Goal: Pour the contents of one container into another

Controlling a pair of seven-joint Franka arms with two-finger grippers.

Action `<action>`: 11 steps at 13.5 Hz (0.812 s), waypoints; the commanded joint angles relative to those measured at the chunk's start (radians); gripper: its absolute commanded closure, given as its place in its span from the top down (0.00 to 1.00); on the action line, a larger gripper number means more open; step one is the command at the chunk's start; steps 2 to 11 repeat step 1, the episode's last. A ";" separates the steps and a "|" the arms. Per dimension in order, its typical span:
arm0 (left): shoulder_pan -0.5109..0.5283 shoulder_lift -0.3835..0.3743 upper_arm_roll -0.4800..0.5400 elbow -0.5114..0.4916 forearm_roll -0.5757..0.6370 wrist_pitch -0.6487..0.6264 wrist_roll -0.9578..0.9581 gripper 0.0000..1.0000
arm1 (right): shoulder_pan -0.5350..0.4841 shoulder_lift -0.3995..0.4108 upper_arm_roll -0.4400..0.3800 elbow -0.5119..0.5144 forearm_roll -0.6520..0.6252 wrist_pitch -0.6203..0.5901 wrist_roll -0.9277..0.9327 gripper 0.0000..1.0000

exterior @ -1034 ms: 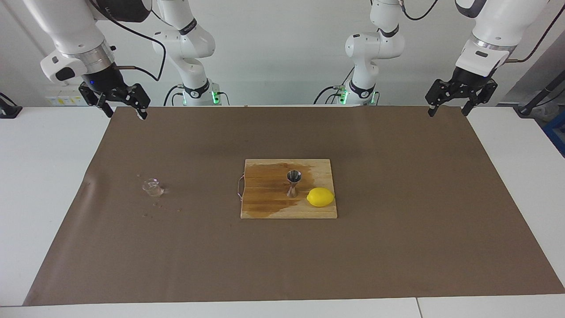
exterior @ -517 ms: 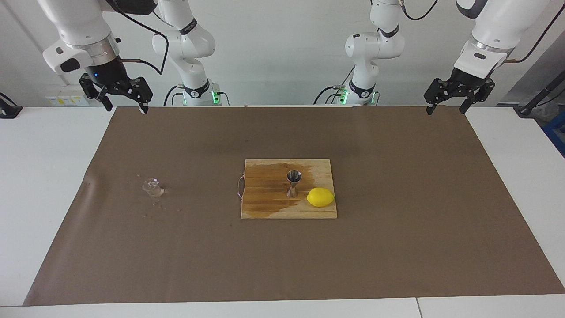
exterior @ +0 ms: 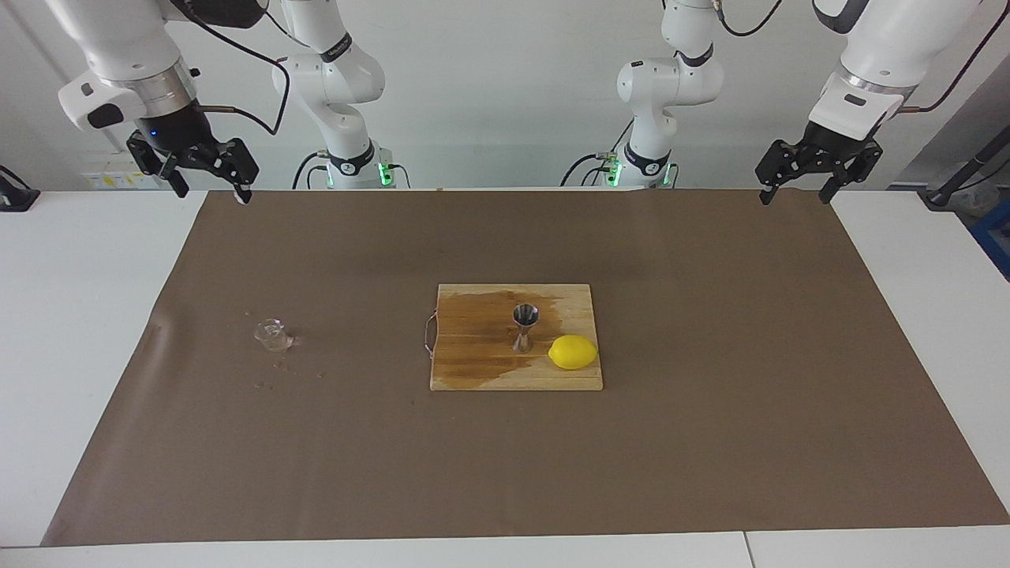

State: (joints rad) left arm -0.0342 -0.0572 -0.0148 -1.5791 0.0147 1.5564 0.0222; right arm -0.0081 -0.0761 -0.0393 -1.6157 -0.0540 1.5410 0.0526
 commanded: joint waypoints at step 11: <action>-0.009 -0.023 0.001 -0.022 0.005 -0.007 -0.001 1.00 | -0.015 0.001 0.016 0.008 -0.003 -0.010 -0.007 1.00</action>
